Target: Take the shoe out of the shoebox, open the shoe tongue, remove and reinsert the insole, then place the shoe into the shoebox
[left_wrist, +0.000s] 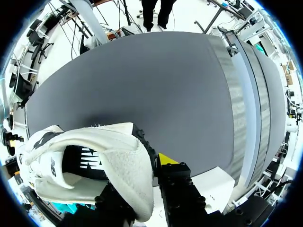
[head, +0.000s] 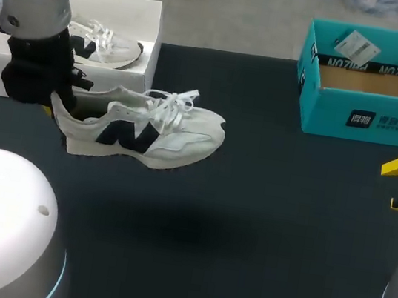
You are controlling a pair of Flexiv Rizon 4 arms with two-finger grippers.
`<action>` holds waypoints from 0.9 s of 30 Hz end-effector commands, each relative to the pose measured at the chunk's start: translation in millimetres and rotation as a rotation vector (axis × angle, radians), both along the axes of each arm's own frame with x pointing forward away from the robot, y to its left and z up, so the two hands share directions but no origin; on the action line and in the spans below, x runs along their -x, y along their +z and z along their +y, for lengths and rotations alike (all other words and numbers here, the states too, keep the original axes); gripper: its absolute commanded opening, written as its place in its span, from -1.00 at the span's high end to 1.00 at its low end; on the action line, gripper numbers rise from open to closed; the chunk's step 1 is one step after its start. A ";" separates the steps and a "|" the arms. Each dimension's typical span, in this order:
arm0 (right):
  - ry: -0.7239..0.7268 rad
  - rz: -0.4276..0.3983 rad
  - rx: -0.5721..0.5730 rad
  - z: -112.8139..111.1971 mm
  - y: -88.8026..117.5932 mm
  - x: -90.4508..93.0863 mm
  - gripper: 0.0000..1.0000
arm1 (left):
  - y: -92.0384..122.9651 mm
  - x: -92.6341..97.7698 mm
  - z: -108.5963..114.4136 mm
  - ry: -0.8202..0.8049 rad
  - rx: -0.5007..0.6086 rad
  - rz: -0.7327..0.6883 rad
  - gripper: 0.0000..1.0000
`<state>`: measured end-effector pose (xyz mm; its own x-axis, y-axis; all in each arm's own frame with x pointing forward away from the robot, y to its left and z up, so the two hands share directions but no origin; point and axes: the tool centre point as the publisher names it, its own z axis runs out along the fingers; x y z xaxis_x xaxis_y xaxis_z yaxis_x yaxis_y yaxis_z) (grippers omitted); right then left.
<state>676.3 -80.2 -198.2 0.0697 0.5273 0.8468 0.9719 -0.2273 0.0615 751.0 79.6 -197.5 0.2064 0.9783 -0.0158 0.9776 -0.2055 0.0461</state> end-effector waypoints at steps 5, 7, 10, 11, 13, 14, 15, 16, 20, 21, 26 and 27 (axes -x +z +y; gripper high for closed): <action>-0.003 0.001 0.003 0.3 0.3 1.8 -1.00 | -1.8 7.3 -35.1 -0.113 0.000 -0.048 1.00; -0.003 0.001 0.003 0.3 0.3 1.8 -1.00 | -1.8 7.3 -35.1 -0.113 0.000 -0.048 1.00; -0.003 0.001 0.003 0.3 0.3 1.8 -1.00 | -1.8 7.3 -35.1 -0.113 0.000 -0.048 1.00; -0.003 0.001 0.003 0.3 0.3 1.8 -1.00 | -1.8 7.3 -35.1 -0.113 0.000 -0.048 1.00; -0.003 0.001 0.003 0.3 0.3 1.8 -1.00 | -1.8 7.3 -35.1 -0.113 0.000 -0.048 1.00; -0.003 0.001 0.003 0.3 0.3 1.8 -1.00 | -1.8 7.3 -35.1 -0.113 0.000 -0.048 1.00; -0.003 0.001 0.003 0.3 0.3 1.8 -1.00 | -1.8 7.3 -35.1 -0.113 0.000 -0.048 1.00; -0.003 0.001 0.003 0.3 0.3 1.8 -1.00 | -1.8 7.3 -35.1 -0.113 0.000 -0.048 1.00; -0.003 0.001 0.003 0.3 0.3 1.8 -1.00 | -1.8 7.3 -35.1 -0.113 0.000 -0.048 1.00; -0.003 0.001 0.003 0.3 0.3 1.8 -1.00 | -6.1 10.0 -42.1 -0.013 -0.027 0.002 1.00; -0.003 0.001 0.003 0.3 0.3 1.8 -1.00 | -12.5 32.8 -66.4 0.040 0.011 0.075 1.00; -0.003 0.001 0.003 0.3 0.3 1.8 -1.00 | -11.7 37.8 -71.0 0.037 0.015 0.072 1.00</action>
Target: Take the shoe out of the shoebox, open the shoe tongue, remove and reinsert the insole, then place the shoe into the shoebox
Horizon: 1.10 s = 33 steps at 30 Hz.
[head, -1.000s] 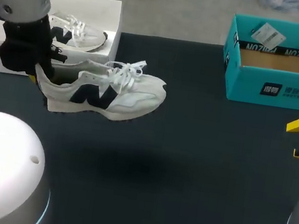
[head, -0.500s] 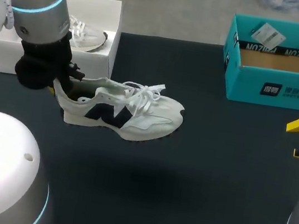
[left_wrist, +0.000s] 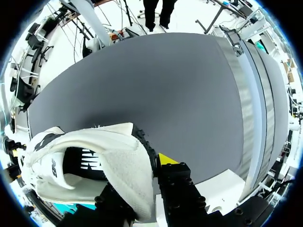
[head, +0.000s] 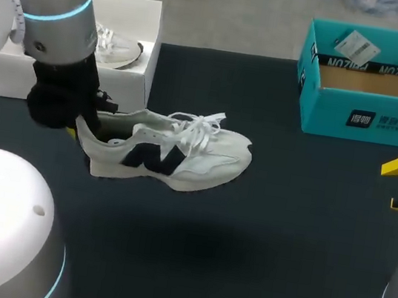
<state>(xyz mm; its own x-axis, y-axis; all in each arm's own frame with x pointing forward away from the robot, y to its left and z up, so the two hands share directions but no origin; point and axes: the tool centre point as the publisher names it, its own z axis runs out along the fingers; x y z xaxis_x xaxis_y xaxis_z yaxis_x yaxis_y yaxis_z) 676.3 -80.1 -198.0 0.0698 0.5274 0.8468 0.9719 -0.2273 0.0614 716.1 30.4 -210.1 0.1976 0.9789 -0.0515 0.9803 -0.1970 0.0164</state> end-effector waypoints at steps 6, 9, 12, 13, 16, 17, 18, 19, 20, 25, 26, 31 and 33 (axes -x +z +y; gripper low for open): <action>-0.003 0.000 0.003 0.2 0.2 1.7 -1.00 | -0.3 21.3 -39.4 0.063 -0.086 0.030 1.00; -0.003 0.000 0.003 0.2 0.2 1.7 -1.00 | -3.1 28.8 -44.0 0.070 -0.090 0.032 1.00; -0.003 0.000 0.003 0.2 0.2 1.7 -1.00 | -7.3 33.3 -44.5 0.094 -0.117 0.028 1.00; -0.003 0.000 0.003 0.2 0.2 1.7 -1.00 | -9.8 34.3 -44.6 0.093 -0.116 0.028 1.00; -0.003 0.000 0.003 0.2 0.2 1.7 -1.00 | -24.4 33.4 -42.2 0.116 -0.128 0.041 1.00; -0.003 0.000 0.003 0.2 0.2 1.7 -1.00 | -30.7 32.4 -41.4 0.124 -0.148 0.024 1.00; -0.003 0.000 0.003 0.2 0.2 1.7 -1.00 | -38.7 30.8 -40.8 0.156 -0.178 0.047 1.00; -0.003 0.000 0.003 0.2 0.2 1.7 -1.00 | -47.0 27.9 -40.7 0.147 -0.174 0.058 1.00; -0.003 0.000 0.003 0.2 0.2 1.7 -1.00 | -54.8 25.6 -41.2 0.142 -0.166 0.056 1.00; -0.003 0.000 0.003 0.2 0.2 1.7 -1.00 | -91.2 16.4 -39.6 0.157 -0.165 0.084 1.00; -0.003 0.000 0.003 0.2 0.2 1.7 -1.00 | -97.7 15.9 -38.6 0.154 -0.164 0.064 1.00; -0.003 0.000 0.003 0.2 0.2 1.7 -1.00 | -131.3 14.8 -44.3 0.112 -0.175 0.074 1.00; -0.003 0.000 0.003 0.2 0.2 1.7 -1.00 | -142.6 16.7 -47.6 0.096 -0.176 0.077 1.00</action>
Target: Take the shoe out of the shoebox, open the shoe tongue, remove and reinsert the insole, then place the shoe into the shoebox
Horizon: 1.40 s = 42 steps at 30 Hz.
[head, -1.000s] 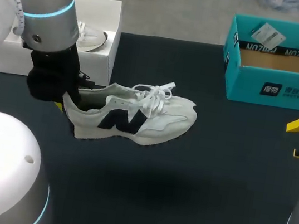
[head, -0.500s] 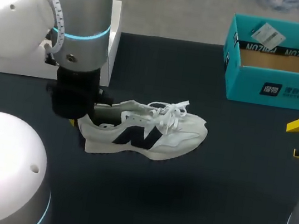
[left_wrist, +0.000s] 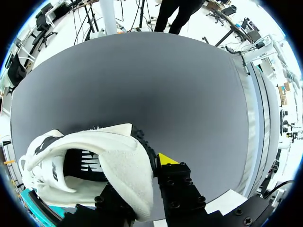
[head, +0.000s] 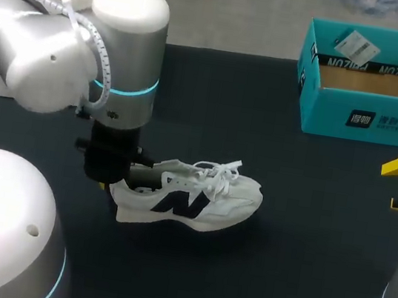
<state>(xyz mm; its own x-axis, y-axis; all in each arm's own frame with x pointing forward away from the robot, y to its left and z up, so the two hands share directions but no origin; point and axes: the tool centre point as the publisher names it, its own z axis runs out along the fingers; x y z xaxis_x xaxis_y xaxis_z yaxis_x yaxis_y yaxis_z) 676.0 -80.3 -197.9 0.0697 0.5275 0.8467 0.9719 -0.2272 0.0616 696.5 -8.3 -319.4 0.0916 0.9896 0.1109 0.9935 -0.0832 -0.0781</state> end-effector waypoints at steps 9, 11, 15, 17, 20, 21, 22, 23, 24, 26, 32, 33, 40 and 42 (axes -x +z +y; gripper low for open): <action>-0.003 0.001 0.002 0.4 0.1 1.5 -1.00 | -73.9 -0.6 -12.1 -0.005 -0.015 0.028 1.00; -0.003 0.001 0.002 0.4 0.1 1.5 -1.00 | -79.6 -1.4 -11.9 0.003 -0.031 0.033 1.00; -0.003 0.001 0.002 0.4 0.1 1.5 -1.00 | -90.2 -4.6 -11.4 -0.036 -0.027 0.041 1.00; -0.003 0.001 0.002 0.4 0.1 1.5 -1.00 | -93.5 -4.7 -13.6 -0.055 -0.033 0.048 1.00; -0.003 0.001 0.002 0.4 0.1 1.5 -1.00 | -95.6 -3.4 -16.7 -0.065 -0.038 0.054 0.58; -0.003 0.001 0.002 0.4 0.1 1.5 -1.00 | -95.3 -2.5 -17.5 -0.064 -0.036 0.058 -0.11; -0.003 0.001 0.002 0.4 0.1 1.5 -1.00 | -93.5 -0.6 -18.3 -0.069 -0.030 0.061 -1.00; -0.003 0.001 0.002 0.4 0.1 1.5 -1.00 | -90.3 1.8 -18.9 -0.069 -0.015 0.061 -1.00; -0.003 0.001 0.002 0.4 0.1 1.5 -1.00 | -86.4 4.0 -19.1 -0.068 -0.008 0.058 -1.00; -0.003 0.001 0.002 0.4 0.1 1.5 -1.00 | -76.0 9.4 -21.1 -0.070 0.033 0.062 -1.00; -0.003 0.001 0.002 0.4 0.1 1.5 -1.00 | -42.2 21.2 -17.0 -0.013 0.198 0.033 -1.00; -0.003 0.001 0.002 0.4 0.1 1.5 -1.00 | -37.5 22.6 -15.4 -0.008 0.203 0.026 -1.00; -0.003 0.001 0.002 0.4 0.1 1.5 -1.00 | -6.4 33.9 8.0 0.077 0.262 0.010 -1.00; -0.003 0.001 0.002 0.4 0.1 1.5 -1.00 | -0.9 39.3 21.4 0.148 0.344 0.004 -1.00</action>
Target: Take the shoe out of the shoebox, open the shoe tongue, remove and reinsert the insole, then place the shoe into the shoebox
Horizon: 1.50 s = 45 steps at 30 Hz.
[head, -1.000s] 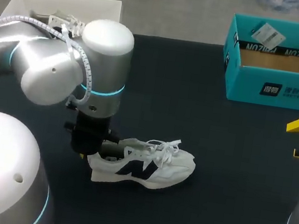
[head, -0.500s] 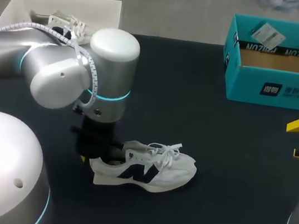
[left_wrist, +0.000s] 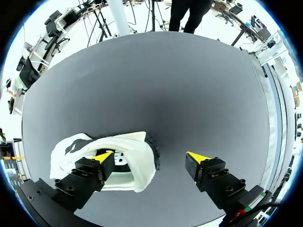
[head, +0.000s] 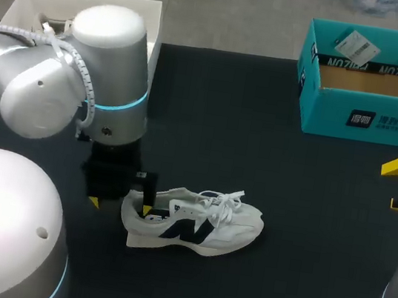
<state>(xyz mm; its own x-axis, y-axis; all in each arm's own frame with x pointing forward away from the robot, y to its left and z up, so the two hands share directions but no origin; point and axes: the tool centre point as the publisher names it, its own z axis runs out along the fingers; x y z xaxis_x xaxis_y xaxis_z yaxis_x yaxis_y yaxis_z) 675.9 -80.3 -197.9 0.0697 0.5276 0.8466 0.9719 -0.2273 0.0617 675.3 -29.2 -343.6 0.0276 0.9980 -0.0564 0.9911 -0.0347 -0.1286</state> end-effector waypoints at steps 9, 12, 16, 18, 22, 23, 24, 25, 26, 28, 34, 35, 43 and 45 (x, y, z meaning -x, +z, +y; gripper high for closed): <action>-0.003 0.001 0.002 0.4 0.0 1.4 -1.00 | 10.0 49.0 86.7 0.536 0.574 -0.224 -1.00; -0.003 0.001 0.002 0.4 0.0 1.4 -1.00 | 10.0 49.0 86.7 0.536 0.574 -0.224 -1.00; -0.003 0.001 0.002 0.4 0.0 1.4 -1.00 | 10.0 49.0 86.7 0.536 0.574 -0.224 -1.00; -0.003 0.001 0.002 0.4 0.0 1.4 -1.00 | 10.0 49.0 86.7 0.536 0.574 -0.224 -1.00; -0.003 0.001 0.002 0.4 0.0 1.4 -1.00 | 10.0 49.0 86.7 0.536 0.574 -0.224 -1.00; -0.003 0.001 0.002 0.4 0.0 1.4 -1.00 | 10.0 49.0 86.7 0.536 0.574 -0.224 -1.00; -0.003 0.001 0.002 0.4 0.0 1.4 -1.00 | 10.0 49.0 86.7 0.536 0.574 -0.224 -1.00; -0.003 0.001 0.002 0.4 0.0 1.4 -1.00 | 9.7 42.6 81.7 0.606 0.593 -0.195 -1.00; -0.003 0.001 0.002 0.4 0.0 1.4 -1.00 | 10.3 36.9 79.1 0.671 0.643 -0.116 -1.00; -0.003 0.001 0.002 0.4 0.0 1.4 -1.00 | 9.7 25.1 78.7 0.789 0.679 -0.045 -1.00; -0.003 0.001 0.002 0.4 0.0 1.4 -1.00 | 1.7 -8.9 93.8 1.085 0.701 0.198 -1.00; -0.003 0.001 0.002 0.4 0.0 1.4 -1.00 | 1.2 -10.9 95.3 1.102 0.706 0.222 -1.00; -0.003 0.001 0.002 0.4 0.0 1.4 -1.00 | 4.6 -26.2 100.8 1.161 0.719 0.357 -1.00; -0.003 0.001 0.002 0.4 0.0 1.4 -1.00 | 11.7 -21.4 92.1 1.059 0.620 0.181 -1.00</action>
<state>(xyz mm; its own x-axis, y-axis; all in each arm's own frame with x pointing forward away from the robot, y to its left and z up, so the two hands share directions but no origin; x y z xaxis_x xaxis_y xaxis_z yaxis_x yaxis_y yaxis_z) 675.8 -80.3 -197.9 0.0697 0.5276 0.8466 0.9718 -0.2275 0.0617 687.8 67.0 -337.1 -0.8072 0.2637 -0.5280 0.5557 0.6410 -0.5294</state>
